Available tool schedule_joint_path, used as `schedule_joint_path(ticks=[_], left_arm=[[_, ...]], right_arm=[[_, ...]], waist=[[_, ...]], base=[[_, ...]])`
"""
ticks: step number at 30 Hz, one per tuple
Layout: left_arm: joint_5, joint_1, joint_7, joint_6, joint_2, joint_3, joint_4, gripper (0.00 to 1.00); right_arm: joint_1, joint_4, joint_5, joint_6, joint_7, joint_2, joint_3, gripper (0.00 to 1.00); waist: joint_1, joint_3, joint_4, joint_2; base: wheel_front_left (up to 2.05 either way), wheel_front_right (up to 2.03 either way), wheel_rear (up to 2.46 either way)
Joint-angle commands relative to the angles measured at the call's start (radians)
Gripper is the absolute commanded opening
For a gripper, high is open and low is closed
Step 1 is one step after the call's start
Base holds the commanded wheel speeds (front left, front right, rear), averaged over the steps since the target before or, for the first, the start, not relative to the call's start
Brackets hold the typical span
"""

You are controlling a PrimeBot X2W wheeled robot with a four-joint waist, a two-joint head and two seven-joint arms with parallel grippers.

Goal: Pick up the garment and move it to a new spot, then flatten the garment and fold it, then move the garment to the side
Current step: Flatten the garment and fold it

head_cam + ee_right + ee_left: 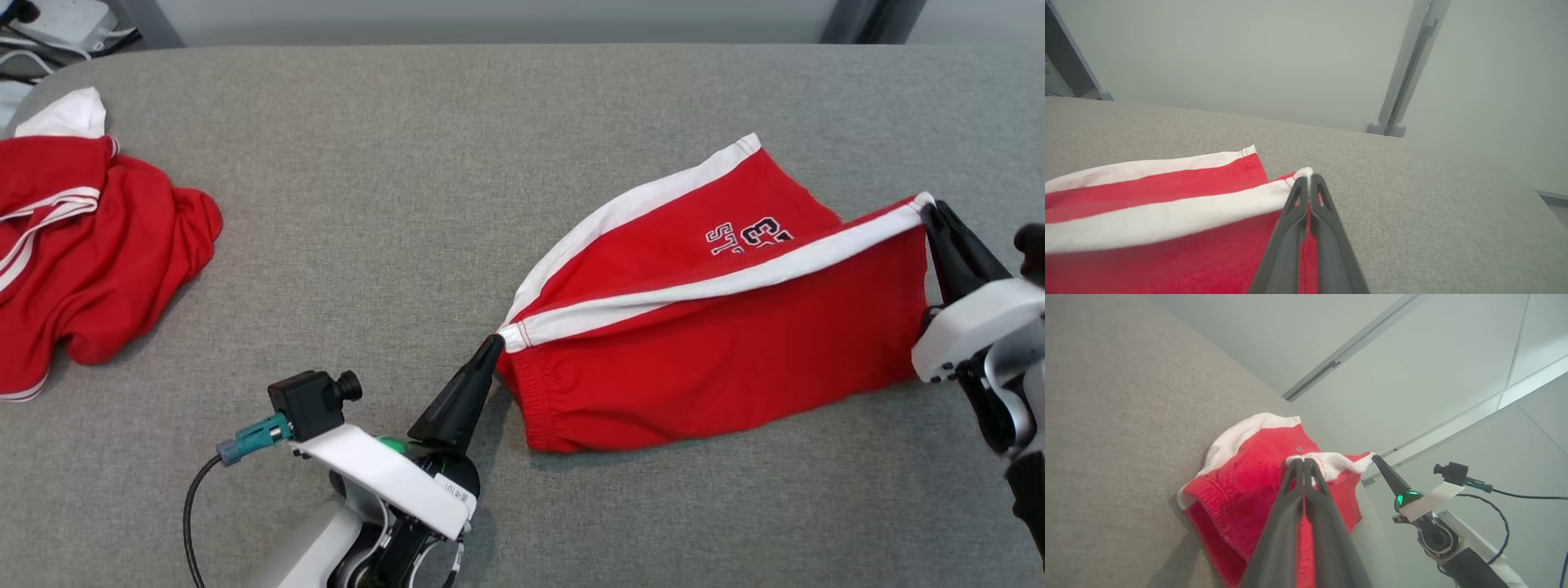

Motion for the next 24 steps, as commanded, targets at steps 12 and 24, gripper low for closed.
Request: schedule_joint_path(ticks=[12,24], left_arm=[[-0.005,-0.139,-0.064,-0.007,-0.036,0.031,0.095,0.0],[0.01,-0.178,-0.072,-0.007,-0.056,0.003,0.121,0.0]], right_arm=[[-0.299,0.233,0.055,0.0,-0.057,-0.028,0.215,0.0],[-0.442,0.381,0.088,0.0,-0.099,-0.022,0.3,0.0]], waist=[[-0.0001,0.102,0.082,0.0],[-0.0001,0.143,0.143,0.0]], base=[[0.0,0.0,0.0],[0.0,0.0,0.0]])
